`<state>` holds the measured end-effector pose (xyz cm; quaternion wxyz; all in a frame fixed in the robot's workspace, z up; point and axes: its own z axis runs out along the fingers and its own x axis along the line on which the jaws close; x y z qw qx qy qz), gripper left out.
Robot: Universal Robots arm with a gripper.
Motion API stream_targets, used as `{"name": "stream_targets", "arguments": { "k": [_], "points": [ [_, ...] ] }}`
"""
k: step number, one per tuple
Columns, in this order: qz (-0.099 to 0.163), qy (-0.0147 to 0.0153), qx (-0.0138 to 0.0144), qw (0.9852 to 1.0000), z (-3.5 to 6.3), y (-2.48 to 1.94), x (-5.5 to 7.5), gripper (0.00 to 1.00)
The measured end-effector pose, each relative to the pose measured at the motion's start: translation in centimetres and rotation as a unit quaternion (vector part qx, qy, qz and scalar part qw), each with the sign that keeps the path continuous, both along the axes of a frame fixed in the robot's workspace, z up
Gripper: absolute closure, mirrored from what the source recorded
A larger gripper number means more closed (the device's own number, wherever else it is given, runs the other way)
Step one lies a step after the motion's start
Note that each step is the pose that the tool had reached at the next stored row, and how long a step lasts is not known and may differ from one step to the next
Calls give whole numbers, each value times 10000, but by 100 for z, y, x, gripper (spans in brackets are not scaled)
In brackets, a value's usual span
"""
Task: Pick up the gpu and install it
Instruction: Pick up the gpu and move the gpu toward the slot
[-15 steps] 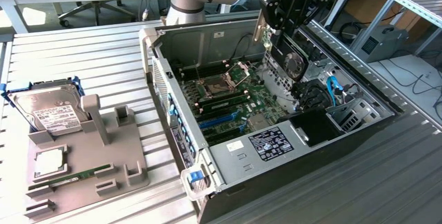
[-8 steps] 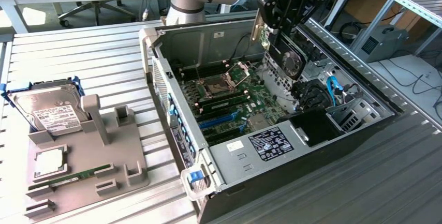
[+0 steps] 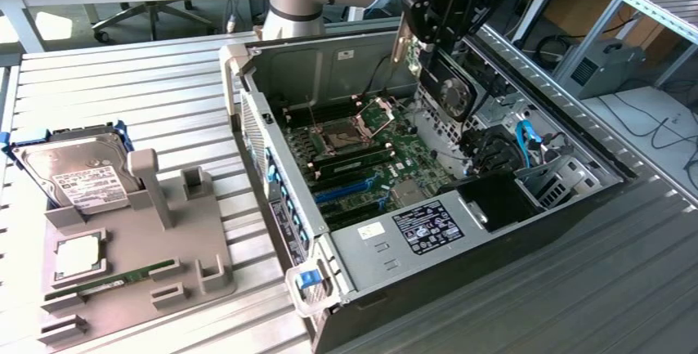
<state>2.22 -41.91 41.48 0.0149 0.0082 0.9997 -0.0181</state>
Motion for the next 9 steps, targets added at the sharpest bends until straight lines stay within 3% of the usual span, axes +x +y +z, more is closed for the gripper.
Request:
{"name": "stream_targets", "arguments": {
  "k": [9],
  "points": [
    [121,0,-25,9999,-64,59,116,73]
  ]
}}
